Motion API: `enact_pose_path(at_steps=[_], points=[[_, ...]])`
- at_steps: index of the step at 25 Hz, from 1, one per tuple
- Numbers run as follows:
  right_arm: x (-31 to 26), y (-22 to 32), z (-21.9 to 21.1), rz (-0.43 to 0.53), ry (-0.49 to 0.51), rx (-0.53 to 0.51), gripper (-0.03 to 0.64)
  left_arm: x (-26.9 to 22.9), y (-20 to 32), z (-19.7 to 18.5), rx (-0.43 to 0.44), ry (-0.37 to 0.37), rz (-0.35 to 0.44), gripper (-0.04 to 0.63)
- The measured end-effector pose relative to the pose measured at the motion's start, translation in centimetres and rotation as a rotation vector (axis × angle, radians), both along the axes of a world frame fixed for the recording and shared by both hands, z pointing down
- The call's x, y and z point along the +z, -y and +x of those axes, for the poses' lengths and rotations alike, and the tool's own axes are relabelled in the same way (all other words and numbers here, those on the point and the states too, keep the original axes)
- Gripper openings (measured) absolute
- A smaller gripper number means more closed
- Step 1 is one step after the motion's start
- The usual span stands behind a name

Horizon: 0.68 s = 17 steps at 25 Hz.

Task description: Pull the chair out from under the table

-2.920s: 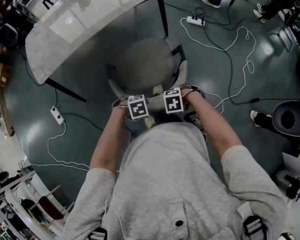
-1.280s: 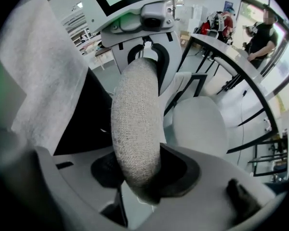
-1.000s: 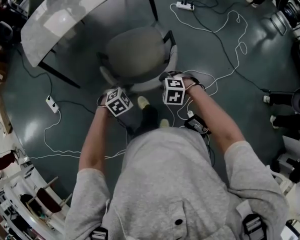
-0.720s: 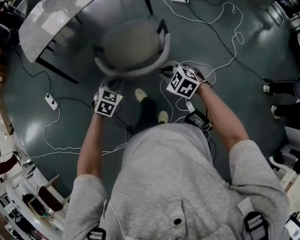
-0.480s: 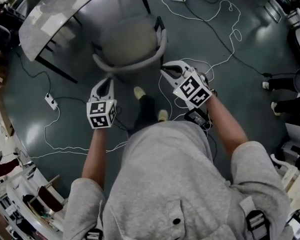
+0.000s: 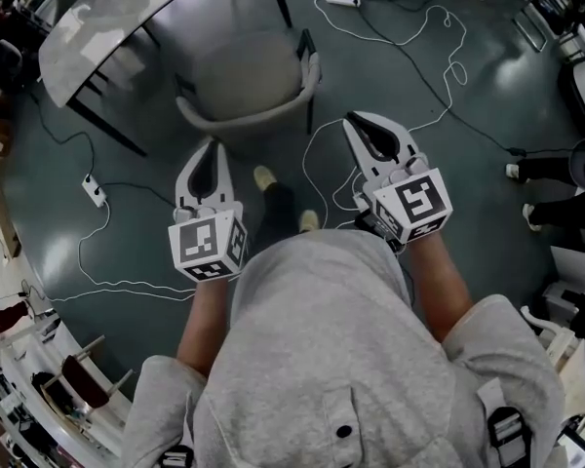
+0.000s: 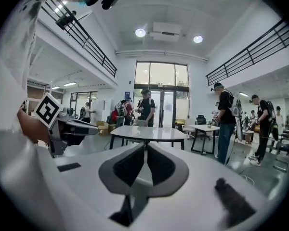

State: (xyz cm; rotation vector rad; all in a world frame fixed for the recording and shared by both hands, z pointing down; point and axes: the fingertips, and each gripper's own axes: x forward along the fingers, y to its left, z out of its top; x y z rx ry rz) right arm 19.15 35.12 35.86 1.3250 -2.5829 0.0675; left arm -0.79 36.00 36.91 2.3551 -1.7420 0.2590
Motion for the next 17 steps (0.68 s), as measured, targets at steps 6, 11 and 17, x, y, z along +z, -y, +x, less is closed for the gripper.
enact_pose_path(at_steps=[6, 11, 17], points=[[-2.4, -0.4, 1.0, 0.026, 0.081, 0.034, 0.037, -0.7, -0.8, 1.7, 0.018, 0.039, 0.014, 0.025], [-2.4, 0.0, 1.9, 0.006, 0.124, 0.053, 0.037, -1.2, -0.5, 3.3, 0.039, 0.021, 0.012, 0.025], [-1.4, 0.2, 3.2, -0.003, 0.117, 0.070, 0.037, -1.3, 0.0, 4.3, 0.040, 0.005, 0.019, 0.025]])
